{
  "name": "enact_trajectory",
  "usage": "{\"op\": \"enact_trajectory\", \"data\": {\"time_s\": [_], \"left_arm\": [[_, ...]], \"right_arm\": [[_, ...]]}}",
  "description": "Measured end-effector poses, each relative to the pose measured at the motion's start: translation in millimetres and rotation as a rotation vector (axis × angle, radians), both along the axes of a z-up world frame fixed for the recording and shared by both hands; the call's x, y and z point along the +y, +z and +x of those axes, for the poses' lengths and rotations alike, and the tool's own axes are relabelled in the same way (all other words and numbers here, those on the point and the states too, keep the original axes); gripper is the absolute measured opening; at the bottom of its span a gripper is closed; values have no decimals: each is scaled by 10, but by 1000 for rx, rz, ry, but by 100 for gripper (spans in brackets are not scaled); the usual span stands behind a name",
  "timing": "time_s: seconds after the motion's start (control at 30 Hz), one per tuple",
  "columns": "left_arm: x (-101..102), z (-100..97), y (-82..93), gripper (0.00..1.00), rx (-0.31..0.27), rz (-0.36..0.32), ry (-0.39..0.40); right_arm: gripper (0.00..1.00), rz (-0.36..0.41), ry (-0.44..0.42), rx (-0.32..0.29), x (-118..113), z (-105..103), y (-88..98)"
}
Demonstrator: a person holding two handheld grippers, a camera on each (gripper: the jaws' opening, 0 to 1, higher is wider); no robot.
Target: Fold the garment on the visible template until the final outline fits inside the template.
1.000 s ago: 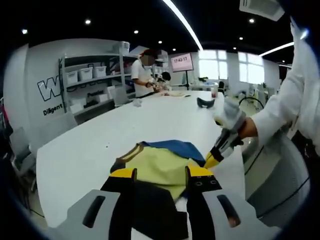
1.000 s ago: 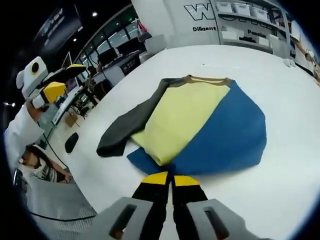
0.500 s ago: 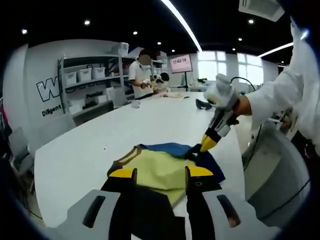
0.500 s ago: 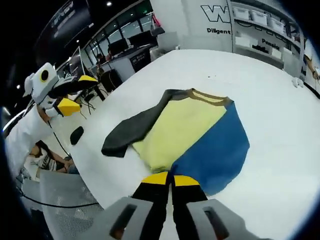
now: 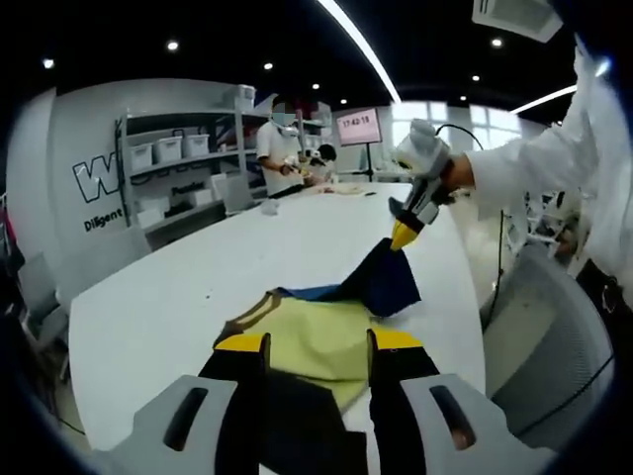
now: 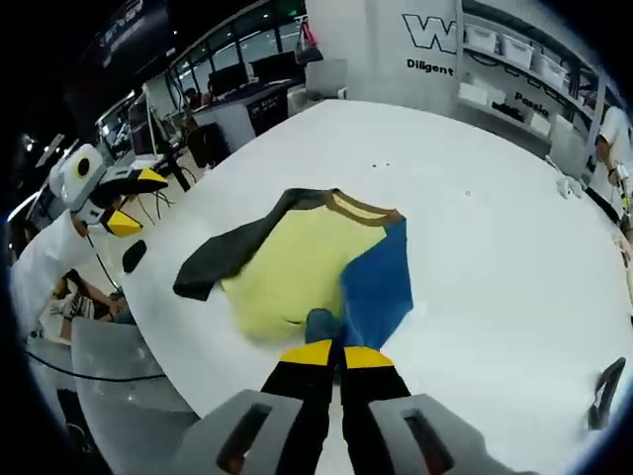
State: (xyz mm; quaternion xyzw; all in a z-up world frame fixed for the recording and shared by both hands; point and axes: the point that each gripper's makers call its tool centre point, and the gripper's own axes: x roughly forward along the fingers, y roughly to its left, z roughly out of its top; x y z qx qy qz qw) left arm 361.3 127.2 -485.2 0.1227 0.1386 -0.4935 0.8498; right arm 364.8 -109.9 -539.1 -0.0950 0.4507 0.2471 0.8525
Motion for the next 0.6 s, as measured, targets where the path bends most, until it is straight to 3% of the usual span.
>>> {"op": "enact_trajectory", "data": {"time_s": [0.6], "left_arm": [[3, -11, 25, 36, -5, 8, 19]], "right_arm": [[0, -134, -39, -37, -786, 275, 140]]}}
